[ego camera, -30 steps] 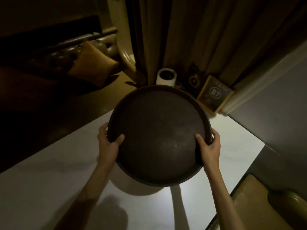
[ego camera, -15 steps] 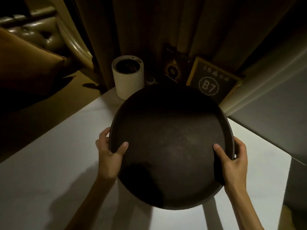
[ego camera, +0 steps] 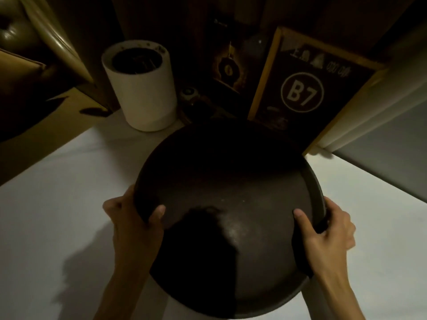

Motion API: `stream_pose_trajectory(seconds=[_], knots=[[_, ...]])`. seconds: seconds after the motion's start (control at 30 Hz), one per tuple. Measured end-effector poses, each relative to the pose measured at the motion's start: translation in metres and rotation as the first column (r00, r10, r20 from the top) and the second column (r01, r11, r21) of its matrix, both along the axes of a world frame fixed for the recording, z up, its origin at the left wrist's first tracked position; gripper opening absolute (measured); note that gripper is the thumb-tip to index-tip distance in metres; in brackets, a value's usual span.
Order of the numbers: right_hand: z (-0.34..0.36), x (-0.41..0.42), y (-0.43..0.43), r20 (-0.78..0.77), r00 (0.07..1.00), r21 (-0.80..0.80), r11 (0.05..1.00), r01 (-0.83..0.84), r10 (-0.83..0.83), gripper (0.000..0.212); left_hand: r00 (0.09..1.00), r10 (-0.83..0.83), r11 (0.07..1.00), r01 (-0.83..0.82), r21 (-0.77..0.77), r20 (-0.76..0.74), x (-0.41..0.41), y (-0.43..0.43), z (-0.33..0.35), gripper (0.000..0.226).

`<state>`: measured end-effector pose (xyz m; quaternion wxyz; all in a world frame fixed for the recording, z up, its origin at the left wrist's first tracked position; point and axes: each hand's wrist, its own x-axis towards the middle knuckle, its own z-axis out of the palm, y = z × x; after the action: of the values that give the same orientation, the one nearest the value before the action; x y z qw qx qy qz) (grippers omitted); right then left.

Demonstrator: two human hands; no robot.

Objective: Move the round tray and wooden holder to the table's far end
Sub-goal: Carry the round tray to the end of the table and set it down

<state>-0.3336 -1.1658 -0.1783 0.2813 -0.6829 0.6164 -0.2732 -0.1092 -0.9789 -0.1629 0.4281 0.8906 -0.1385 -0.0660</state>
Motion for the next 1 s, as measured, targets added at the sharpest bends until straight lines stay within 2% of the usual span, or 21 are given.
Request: stream_pose_trajectory(seconds=[0.1, 0.17, 0.33, 0.5, 0.8, 0.93, 1.0], knots=[[-0.01, -0.002, 0.003, -0.046, 0.999, -0.063, 0.998, 0.0, -0.003, 0.05, 0.999, -0.002, 1.0, 0.003, 0.022, -0.042, -0.004, 0.004, -0.009, 0.049], [-0.013, -0.005, 0.002, -0.054, 0.999, -0.042, 0.999, 0.003, -0.005, 0.051, 0.999, 0.006, 0.999, -0.003, 0.047, -0.053, -0.007, 0.004, -0.012, 0.053], [-0.014, -0.009, -0.001, -0.151, 0.989, -0.035, 0.999, 0.001, -0.006, 0.05, 1.0, 0.008, 0.988, -0.008, 0.153, 0.002, -0.013, -0.001, -0.013, 0.055], [-0.016, -0.003, -0.005, -0.235, 0.971, -0.035, 0.999, 0.026, -0.034, 0.058, 1.0, 0.029, 0.991, -0.027, 0.134, -0.011, -0.011, -0.003, -0.013, 0.056], [-0.024, -0.004, -0.011, -0.264, 0.964, -0.055, 0.998, 0.027, -0.04, 0.061, 0.999, 0.014, 0.995, -0.019, 0.103, 0.047, -0.009, -0.004, -0.023, 0.061], [-0.023, -0.001, -0.013, -0.275, 0.96, -0.061, 0.998, 0.032, -0.048, 0.062, 0.998, 0.001, 0.996, -0.006, 0.091, 0.056, -0.005, -0.003, -0.028, 0.052], [-0.023, 0.0, -0.013, -0.269, 0.962, -0.06, 0.997, 0.039, -0.054, 0.063, 0.998, 0.035, 0.996, -0.039, 0.078, 0.051, -0.004, -0.004, -0.031, 0.059]])
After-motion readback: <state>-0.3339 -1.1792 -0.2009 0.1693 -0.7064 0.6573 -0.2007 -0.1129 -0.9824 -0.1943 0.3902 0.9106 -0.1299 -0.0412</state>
